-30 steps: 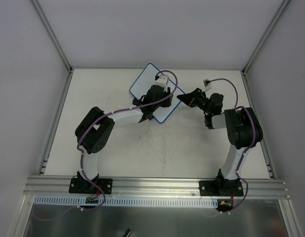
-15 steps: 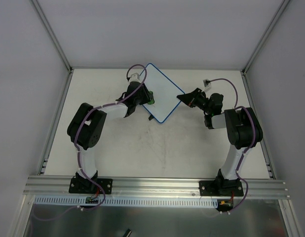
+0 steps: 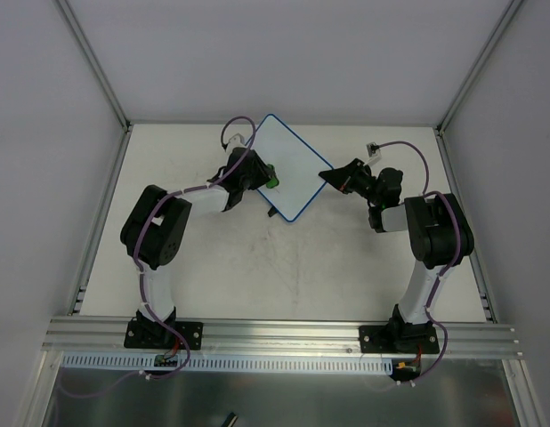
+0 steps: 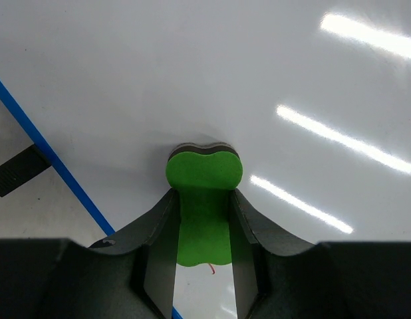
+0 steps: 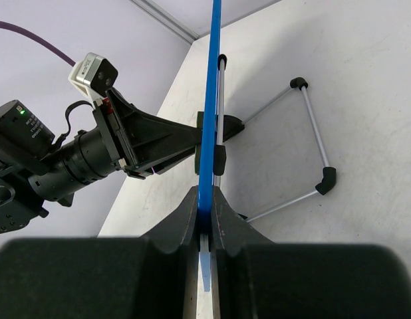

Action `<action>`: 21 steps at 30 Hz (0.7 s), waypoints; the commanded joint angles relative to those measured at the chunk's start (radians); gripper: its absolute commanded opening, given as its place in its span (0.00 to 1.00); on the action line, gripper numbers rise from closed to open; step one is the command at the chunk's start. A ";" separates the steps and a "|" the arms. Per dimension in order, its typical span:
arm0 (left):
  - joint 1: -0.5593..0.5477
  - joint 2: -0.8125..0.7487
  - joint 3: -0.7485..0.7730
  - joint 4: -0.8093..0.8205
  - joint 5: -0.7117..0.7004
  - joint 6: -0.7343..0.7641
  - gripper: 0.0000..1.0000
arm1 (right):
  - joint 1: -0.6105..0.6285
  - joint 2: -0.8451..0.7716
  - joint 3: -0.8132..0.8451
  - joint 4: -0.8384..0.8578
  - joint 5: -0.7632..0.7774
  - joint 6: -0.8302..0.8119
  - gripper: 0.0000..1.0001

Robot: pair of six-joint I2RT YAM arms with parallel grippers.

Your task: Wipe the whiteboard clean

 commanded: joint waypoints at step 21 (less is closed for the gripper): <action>0.021 0.013 -0.128 -0.150 -0.044 -0.009 0.00 | 0.013 -0.007 0.022 0.274 -0.092 0.038 0.00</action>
